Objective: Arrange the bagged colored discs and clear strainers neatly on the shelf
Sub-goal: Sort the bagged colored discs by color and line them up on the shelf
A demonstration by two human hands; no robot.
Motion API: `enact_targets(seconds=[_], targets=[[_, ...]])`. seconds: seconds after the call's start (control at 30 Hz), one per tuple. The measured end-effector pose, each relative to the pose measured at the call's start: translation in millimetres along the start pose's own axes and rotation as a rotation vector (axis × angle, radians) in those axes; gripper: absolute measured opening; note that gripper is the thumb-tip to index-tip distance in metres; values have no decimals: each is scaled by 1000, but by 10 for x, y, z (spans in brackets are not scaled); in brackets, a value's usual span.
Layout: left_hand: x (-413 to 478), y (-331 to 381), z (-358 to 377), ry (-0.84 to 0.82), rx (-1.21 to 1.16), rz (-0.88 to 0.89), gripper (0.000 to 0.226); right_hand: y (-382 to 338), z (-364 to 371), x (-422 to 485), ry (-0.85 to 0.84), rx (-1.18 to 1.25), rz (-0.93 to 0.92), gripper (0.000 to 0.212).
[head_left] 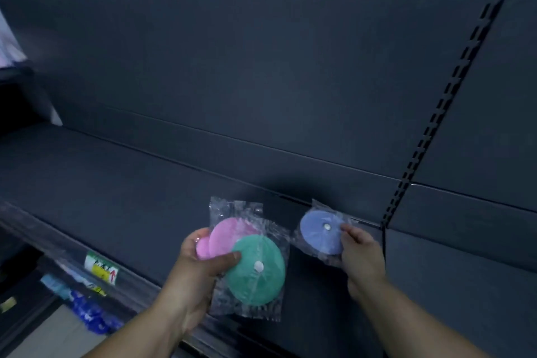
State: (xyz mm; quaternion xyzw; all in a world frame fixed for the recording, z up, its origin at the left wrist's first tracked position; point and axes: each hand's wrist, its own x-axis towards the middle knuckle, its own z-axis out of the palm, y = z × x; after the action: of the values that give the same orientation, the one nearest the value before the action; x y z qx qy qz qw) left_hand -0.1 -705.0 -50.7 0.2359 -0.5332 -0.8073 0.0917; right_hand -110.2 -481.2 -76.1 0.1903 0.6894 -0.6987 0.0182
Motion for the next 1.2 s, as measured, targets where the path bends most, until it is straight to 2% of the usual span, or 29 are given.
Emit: enact_targets(seconds=[0.2, 0.3, 0.37, 0.47, 0.53, 0.6, 0.63, 0.67, 0.73, 0.8, 0.93, 1.03, 1.1, 1.2], targets=[[528, 122, -120, -42, 67, 26, 67, 81, 10, 326, 59, -422, -37, 31], [748, 135, -167, -60, 79, 23, 68, 109, 105, 430, 24, -638, -57, 62], [863, 148, -180, -78, 84, 10, 68, 104, 163, 445, 20, -763, -104, 71], [999, 167, -180, -114, 98, -11, 70, 109, 209, 418, 78, -988, -113, 78], [1044, 200, -159, -135, 97, -31, 70, 89, 243, 309, 167, -1104, -201, 79], [1077, 225, -130, -154, 90, -32, 68, 44, 336, 128, 216, -965, -395, 65], [1086, 228, -115, -166, 86, -29, 67, 14, 417, -8, 173, -803, -425, 54], [1090, 228, -98, -179, 79, -27, 66, -17, 527, -176, 67, -617, -367, 43], [1074, 228, -55, -207, 60, -26, 60, -41, 776, -489, -250, -273, -147, 35], [1049, 233, -19, -234, 26, -43, 55, -15, 944, -656, -401, -127, 12, 37], [1098, 258, -85, -215, 6, -131, 37, -32, 969, -655, -410, -91, 39, 38], [1188, 273, -182, -155, 37, -126, 34, -12, 917, -654, -477, -112, 87, 40], [1250, 296, -251, -99, 48, -83, 36, 18, 913, -644, -418, -114, 105, 41], [1340, 371, -380, -5, 74, 20, 37, 52, 939, -535, -222, -98, 99, 44]])
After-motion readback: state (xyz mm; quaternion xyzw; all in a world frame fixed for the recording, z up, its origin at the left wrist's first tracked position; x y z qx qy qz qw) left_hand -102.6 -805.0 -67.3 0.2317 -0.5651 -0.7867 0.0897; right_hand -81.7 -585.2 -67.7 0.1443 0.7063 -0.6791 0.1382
